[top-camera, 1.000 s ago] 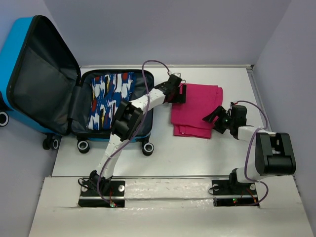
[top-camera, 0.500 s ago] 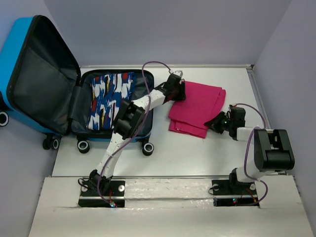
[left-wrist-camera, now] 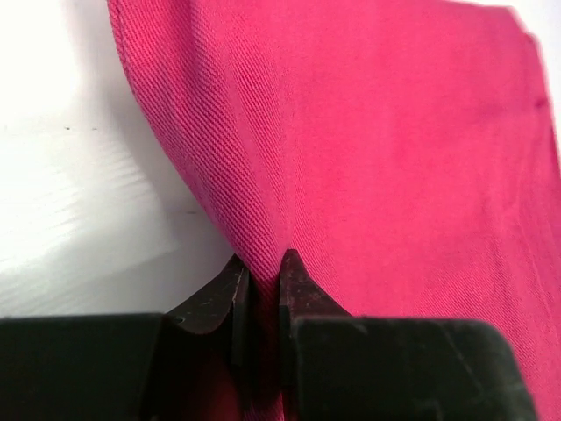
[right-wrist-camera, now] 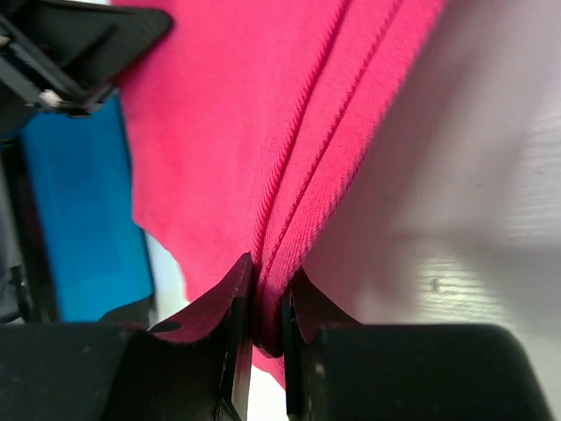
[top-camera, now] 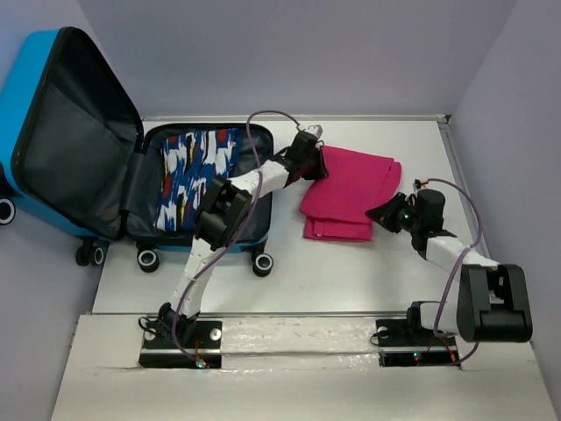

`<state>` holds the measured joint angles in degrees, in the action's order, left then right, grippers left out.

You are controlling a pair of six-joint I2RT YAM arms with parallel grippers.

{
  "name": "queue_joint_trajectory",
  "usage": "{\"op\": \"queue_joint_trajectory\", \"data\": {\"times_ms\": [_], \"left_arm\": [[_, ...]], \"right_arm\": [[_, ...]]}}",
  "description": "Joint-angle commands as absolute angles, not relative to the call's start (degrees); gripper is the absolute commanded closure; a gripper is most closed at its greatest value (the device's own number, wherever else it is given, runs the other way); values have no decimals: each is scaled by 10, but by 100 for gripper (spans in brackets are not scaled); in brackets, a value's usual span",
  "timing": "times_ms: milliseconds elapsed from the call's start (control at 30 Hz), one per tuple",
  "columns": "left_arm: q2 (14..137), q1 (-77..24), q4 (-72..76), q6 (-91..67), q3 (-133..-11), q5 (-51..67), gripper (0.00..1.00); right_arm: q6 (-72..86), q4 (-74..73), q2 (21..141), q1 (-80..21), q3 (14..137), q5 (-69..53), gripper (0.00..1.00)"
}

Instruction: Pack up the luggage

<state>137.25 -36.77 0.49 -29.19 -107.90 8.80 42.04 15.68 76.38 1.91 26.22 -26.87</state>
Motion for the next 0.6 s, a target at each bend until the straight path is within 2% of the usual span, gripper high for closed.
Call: {"op": "queue_joint_trajectory", "data": {"times_ms": [0,167,300,467,567], "left_arm": [[1246,-374,25,-288,-1083,112,94],[1207,-373,1,-283,-1123,120,94],[1170,-358,-51,-278,-1164,123,94],[1116,-309,-113,-251,-1198,101,94],[1054,-255,-152,-235,-1181,81,94]], "right_arm": [[403,125,676,18,317,-265,93],[393,62,607,13,380,-275,93],[388,15,600,-25,449,-264,93],[389,4,644,-131,570,-222,93],[394,9,716,-200,630,-199,93]]}}
